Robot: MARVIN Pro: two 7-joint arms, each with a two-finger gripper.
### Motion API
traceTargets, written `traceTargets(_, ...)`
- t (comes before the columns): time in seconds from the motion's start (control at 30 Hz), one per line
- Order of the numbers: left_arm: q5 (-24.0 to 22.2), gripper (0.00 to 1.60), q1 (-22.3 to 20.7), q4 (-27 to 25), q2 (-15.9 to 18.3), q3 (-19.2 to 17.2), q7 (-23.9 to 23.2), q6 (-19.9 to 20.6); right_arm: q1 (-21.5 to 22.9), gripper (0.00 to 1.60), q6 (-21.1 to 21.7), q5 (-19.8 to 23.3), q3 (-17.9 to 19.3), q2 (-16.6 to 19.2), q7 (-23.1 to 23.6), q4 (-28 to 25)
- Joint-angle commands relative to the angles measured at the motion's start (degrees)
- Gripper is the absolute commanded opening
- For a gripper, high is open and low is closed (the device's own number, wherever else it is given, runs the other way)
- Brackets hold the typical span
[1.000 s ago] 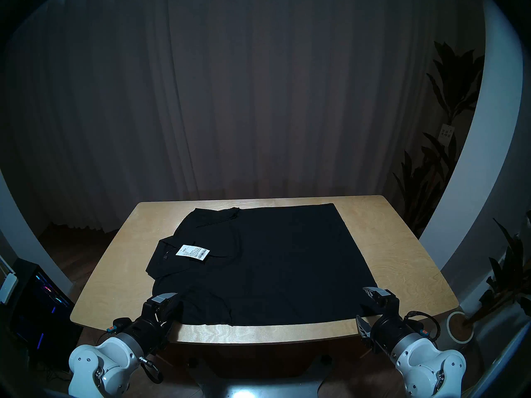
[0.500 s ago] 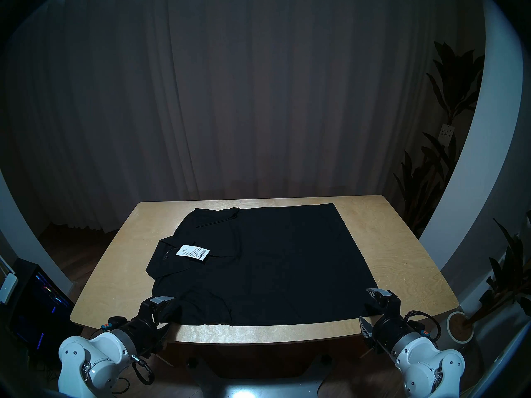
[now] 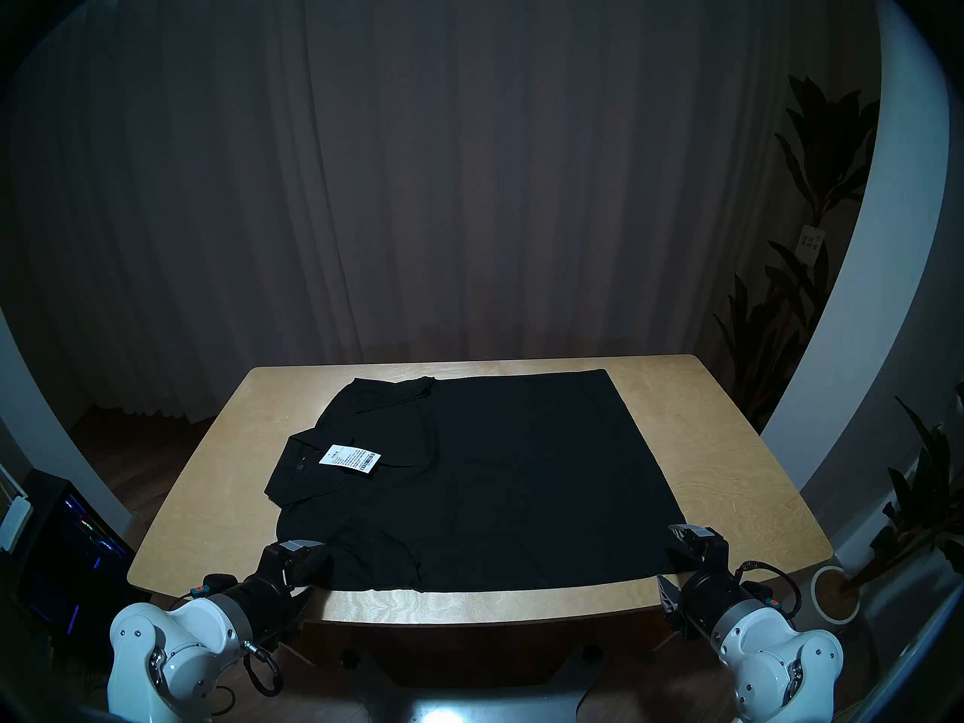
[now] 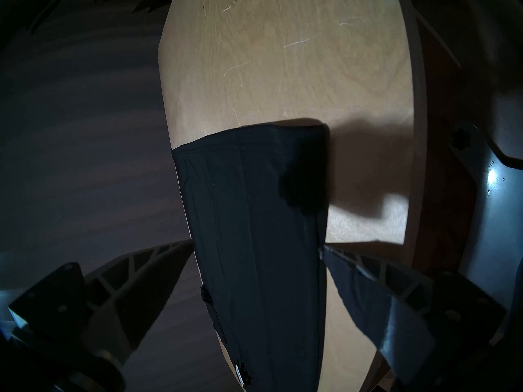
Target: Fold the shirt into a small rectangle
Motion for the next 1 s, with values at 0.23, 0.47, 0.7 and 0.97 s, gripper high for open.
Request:
traceTargets(0.23, 1.7, 1.60, -3.9, 1.6, 1.0, 1.7, 5.0, -1.1, 3.5, 1.60, -2.8, -4.6, -0.5, 1.4, -1.4, 1.6)
traceTargets(0.47, 2.0, 1.60, -6.2, 2.7, 0.9, 2.1, 7.4, -2.7, 4.9, 1.60, -3.4, -5.6, -1.0, 1.9, -0.9, 3.7)
traceTargets(0.7, 2.1, 1.60, -7.3, 4.3, 1.5, 2.4, 9.8, -3.2, 6.1, 1.60, -4.4, -7.0, -2.0, 1.9, -0.8, 5.4)
traceTargets(0.97, 2.6, 1.60, -8.3, 4.9, 1.8, 3.0, 11.0, -3.9, 6.9, 1.60, -5.0, -7.4, -2.3, 2.4, -0.8, 6.3)
